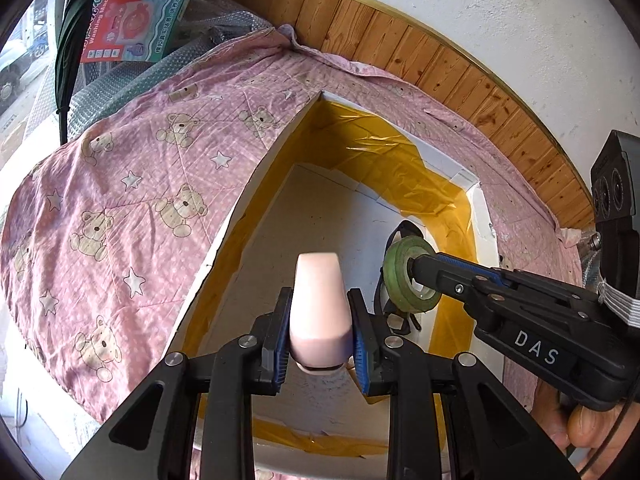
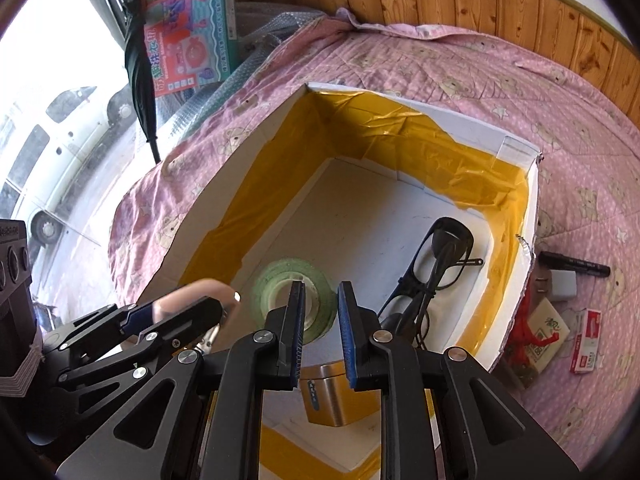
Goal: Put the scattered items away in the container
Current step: 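Open the right tool to drop the tape while the left tool releases the stapler into the box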
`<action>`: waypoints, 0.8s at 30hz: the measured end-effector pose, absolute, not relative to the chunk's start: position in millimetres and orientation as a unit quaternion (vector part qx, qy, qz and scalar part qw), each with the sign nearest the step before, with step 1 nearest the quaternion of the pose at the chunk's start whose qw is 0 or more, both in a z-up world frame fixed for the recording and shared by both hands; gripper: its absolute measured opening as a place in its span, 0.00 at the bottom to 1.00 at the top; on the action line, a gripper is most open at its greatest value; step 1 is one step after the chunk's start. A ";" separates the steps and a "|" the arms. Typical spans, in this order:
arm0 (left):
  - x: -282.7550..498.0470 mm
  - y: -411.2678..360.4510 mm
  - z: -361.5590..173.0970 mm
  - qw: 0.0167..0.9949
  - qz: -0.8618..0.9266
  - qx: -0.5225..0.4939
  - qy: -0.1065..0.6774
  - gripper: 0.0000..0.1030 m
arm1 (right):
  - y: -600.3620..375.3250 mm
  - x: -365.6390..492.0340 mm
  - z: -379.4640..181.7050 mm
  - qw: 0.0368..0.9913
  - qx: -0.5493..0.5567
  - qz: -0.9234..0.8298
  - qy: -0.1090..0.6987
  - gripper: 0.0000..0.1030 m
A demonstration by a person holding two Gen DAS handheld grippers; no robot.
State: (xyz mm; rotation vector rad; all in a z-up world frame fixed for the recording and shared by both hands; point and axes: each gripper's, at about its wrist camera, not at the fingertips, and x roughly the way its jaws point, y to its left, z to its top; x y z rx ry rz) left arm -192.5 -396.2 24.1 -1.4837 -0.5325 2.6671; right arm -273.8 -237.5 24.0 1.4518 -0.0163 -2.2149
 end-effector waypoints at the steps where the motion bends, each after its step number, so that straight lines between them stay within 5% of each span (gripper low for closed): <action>1: -193.7 -397.5 23.0 0.017 0.860 -0.480 -0.172 0.30 | -236.2 -274.7 23.1 0.243 0.533 -0.811 -0.011 0.23; 4: -193.6 -404.8 22.4 0.012 0.859 -0.476 -0.190 0.42 | -229.2 -272.3 24.7 0.243 0.529 -0.813 -0.025 0.25; 24: -119.3 -378.1 66.2 0.021 0.890 -0.431 -0.145 0.43 | -184.0 -181.2 60.4 0.291 0.459 -0.832 -0.111 0.26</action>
